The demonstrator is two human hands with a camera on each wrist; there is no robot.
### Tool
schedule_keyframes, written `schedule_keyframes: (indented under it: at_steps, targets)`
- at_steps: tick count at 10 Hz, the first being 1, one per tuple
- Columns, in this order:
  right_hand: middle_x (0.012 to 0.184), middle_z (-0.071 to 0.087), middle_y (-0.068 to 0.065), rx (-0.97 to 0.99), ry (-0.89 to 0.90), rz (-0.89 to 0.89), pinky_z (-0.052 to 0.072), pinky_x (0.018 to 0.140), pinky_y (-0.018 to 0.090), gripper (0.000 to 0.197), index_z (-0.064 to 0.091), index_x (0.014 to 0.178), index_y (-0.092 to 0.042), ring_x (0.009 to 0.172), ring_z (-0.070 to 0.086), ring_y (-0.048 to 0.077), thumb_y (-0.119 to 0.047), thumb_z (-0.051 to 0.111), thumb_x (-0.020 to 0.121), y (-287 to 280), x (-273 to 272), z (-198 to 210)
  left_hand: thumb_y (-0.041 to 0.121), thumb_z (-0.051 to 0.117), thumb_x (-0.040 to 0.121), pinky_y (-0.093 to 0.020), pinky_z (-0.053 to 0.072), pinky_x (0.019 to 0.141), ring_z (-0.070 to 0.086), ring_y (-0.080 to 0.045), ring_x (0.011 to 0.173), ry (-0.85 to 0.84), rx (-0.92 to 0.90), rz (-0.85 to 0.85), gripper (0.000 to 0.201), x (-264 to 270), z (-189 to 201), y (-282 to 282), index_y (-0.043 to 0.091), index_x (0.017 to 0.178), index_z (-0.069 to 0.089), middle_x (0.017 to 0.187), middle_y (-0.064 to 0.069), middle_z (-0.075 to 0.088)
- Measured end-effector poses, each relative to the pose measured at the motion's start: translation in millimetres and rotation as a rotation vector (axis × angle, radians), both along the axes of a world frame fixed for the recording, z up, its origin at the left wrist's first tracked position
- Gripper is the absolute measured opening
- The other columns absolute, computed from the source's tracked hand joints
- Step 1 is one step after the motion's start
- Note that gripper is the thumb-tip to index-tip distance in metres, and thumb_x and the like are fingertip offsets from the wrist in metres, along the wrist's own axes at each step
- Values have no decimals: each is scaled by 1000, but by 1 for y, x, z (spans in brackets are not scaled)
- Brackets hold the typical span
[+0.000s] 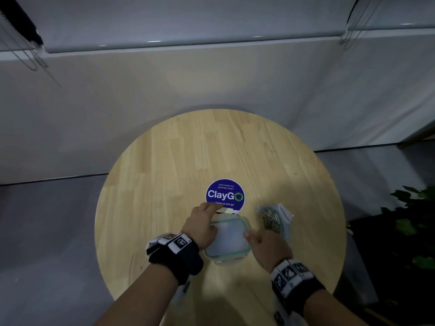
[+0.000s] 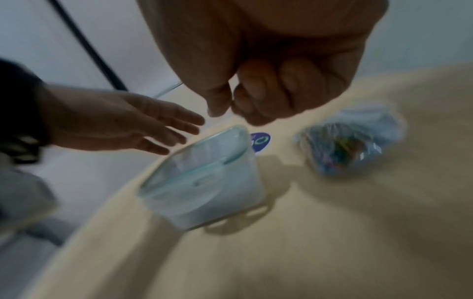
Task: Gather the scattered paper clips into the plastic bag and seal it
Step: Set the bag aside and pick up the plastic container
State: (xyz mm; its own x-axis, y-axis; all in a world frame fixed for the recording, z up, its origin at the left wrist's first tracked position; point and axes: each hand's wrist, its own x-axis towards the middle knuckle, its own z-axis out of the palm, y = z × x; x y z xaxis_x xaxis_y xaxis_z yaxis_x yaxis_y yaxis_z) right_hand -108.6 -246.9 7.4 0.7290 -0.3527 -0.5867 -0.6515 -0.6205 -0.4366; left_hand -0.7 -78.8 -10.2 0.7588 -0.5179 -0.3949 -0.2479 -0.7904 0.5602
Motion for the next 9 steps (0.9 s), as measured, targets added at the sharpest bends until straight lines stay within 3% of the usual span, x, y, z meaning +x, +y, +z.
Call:
schedule_keyframes:
  at_steps: [1, 2, 3, 4, 5, 6, 7, 8, 9]
  targets:
    - [52, 57, 4, 367, 262, -173, 46, 48, 27, 46, 50, 58, -16, 43, 56, 21, -47, 44, 92, 21, -22, -5, 23, 56, 86, -34, 40, 99, 49, -28, 119, 70, 100, -120, 50, 5, -2, -9, 21, 135, 46, 134, -8, 52]
    - [45, 61, 8, 598, 371, -412, 38, 40, 17, 41, 51, 67, -7, 33, 52, 21, -38, 45, 93, 30, -16, -14, 30, 60, 85, -30, 43, 86, 58, -26, 106, 151, 181, -74, 38, 2, -5, -10, 19, 121, 58, 117, -8, 64]
    - [51, 60, 10, 660, 315, -591, 40, 41, 18, 38, 55, 69, -1, 38, 54, 18, -24, 43, 96, 27, -3, -24, 32, 64, 82, -26, 39, 70, 56, -19, 81, 199, 182, 35, 21, -1, -4, -8, 14, 93, 65, 91, -7, 65]
    - [55, 58, 11, 649, 298, -611, 39, 37, 16, 35, 56, 74, 1, 35, 52, 15, -22, 42, 97, 27, 1, -28, 33, 66, 81, -26, 37, 66, 52, -18, 75, 206, 193, 96, 19, -2, -6, -7, 15, 81, 63, 80, -3, 58]
    - [57, 55, 10, 505, 220, -500, 39, 45, 22, 27, 55, 80, -1, 42, 51, 20, -23, 47, 94, 19, 10, -28, 35, 66, 81, -26, 36, 64, 52, -18, 73, 242, 226, 131, 23, -3, -8, -7, 15, 72, 58, 78, -3, 57]
    - [83, 60, 14, 168, 77, -230, 37, 67, 27, 24, 55, 91, -4, 73, 54, 24, -27, 48, 93, 3, 31, -21, 41, 62, 83, -27, 36, 65, 53, -21, 75, 209, 250, 134, 31, -9, -7, -9, 15, 68, 55, 80, -7, 58]
    - [105, 63, 20, 56, 50, -44, 36, 73, 28, 29, 56, 101, 0, 95, 60, 31, -25, 44, 94, -9, 54, -19, 45, 55, 88, -31, 40, 74, 56, -27, 91, 147, 233, 195, 36, -11, -4, -15, 10, 90, 64, 98, -13, 60]
    - [108, 65, 17, -22, 22, 6, 40, 74, 29, 23, 59, 98, -6, 99, 60, 31, -23, 46, 91, -19, 69, -19, 44, 56, 87, -28, 39, 66, 54, -26, 78, 147, 166, 297, 36, -4, -1, -23, 9, 83, 64, 89, -11, 63]
    - [98, 67, 13, -78, -94, -161, 48, 75, 33, 14, 59, 88, -14, 87, 61, 30, -23, 48, 87, -43, 57, -15, 44, 58, 86, -25, 36, 64, 50, -22, 72, 149, 154, 307, 32, 2, -1, -23, 14, 74, 59, 80, -5, 59]
